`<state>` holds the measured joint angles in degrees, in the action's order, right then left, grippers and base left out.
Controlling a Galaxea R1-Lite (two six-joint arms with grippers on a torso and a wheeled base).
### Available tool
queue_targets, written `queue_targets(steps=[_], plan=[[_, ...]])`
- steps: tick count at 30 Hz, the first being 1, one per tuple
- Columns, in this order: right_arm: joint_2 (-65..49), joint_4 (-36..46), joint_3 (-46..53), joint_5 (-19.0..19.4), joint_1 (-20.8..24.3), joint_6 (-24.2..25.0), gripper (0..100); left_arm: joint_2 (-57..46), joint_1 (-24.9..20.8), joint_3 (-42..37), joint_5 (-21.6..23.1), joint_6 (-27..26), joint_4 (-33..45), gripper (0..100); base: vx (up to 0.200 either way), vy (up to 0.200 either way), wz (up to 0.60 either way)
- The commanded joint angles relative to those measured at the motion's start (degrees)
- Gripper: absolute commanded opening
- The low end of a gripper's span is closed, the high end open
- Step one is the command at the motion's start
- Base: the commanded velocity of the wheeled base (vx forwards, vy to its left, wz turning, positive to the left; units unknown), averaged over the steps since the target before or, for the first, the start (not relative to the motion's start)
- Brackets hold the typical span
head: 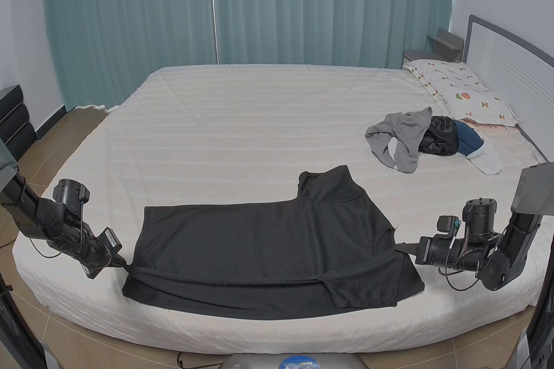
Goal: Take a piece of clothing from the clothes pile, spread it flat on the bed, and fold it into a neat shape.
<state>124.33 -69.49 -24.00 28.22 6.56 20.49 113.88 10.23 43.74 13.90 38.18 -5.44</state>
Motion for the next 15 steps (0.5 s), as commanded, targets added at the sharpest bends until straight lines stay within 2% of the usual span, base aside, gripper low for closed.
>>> queue_targets(steps=[1,9,11,15], plan=[[1.4,1.0,-2.6,-0.1,-0.1,0.1,0,2.5,-0.5,1.6,0.0,0.1,0.0,0,0.0,0.0,0.0],[1.0,2.6,-5.0,-0.1,-1.6,0.1,0,3.1,-2.1,2.1,-0.5,1.0,-0.3,0,0.0,0.0,0.0],[1.4,3.0,-5.2,-0.1,-2.1,0.2,0,3.0,-2.5,3.9,-0.5,3.9,0.0,0,0.0,0.0,0.0],[3.3,2.5,-5.4,0.0,-2.1,0.4,0,4.4,-2.7,4.6,-0.9,4.1,0.0,0,0.0,0.0,0.0]])
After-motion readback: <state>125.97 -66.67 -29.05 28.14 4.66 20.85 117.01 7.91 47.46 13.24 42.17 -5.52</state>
